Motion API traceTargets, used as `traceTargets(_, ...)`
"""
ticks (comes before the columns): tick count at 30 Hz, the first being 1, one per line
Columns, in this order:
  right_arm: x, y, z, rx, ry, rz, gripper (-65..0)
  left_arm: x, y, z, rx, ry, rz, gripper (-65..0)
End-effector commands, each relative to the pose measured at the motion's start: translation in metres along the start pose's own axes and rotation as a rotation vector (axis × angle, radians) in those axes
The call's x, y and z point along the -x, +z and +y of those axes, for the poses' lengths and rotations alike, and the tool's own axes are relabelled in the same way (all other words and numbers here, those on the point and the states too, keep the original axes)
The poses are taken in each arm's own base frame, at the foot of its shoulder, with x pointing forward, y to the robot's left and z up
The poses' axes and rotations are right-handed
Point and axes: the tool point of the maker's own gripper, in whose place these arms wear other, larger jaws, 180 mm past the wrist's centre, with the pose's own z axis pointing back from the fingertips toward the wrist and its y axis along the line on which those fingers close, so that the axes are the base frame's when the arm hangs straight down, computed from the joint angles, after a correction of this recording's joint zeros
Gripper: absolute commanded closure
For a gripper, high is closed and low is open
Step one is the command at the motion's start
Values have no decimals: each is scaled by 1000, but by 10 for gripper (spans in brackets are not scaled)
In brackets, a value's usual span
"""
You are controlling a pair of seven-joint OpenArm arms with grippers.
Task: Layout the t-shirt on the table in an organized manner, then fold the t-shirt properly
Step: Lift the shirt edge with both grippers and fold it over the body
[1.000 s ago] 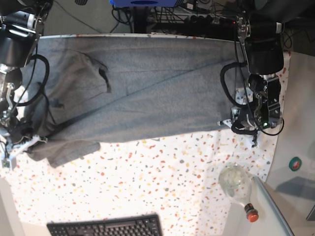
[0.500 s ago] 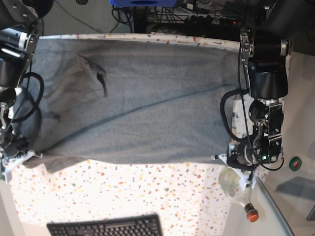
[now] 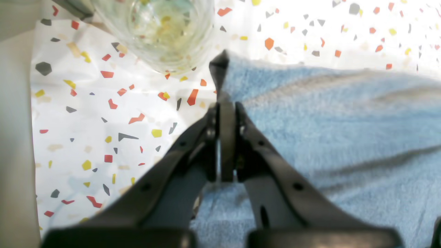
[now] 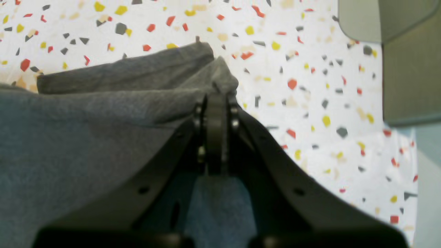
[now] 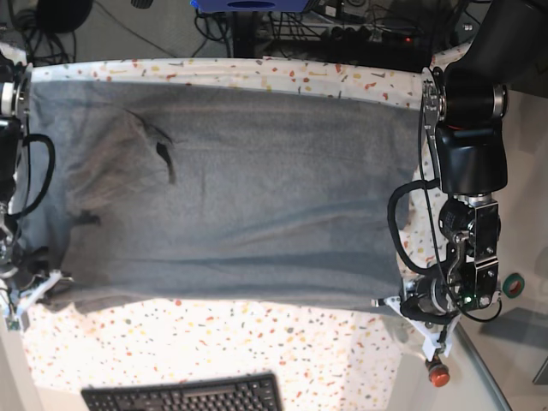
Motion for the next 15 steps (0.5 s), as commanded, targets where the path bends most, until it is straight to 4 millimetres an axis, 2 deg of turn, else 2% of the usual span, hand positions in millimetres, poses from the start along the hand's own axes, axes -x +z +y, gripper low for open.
traceTargets(1,-23,2,-16,25,17,-55,0,-26,8,1,-2,-1,-68,0)
traceTargets(7,6,-6,-1,-8,46,-14,0,-22,7,1,0,-2,-62,0)
traceTargets(15,6,-6,-4,-3,41,-41,0,-22,7,-2,6,-2,-62,0)
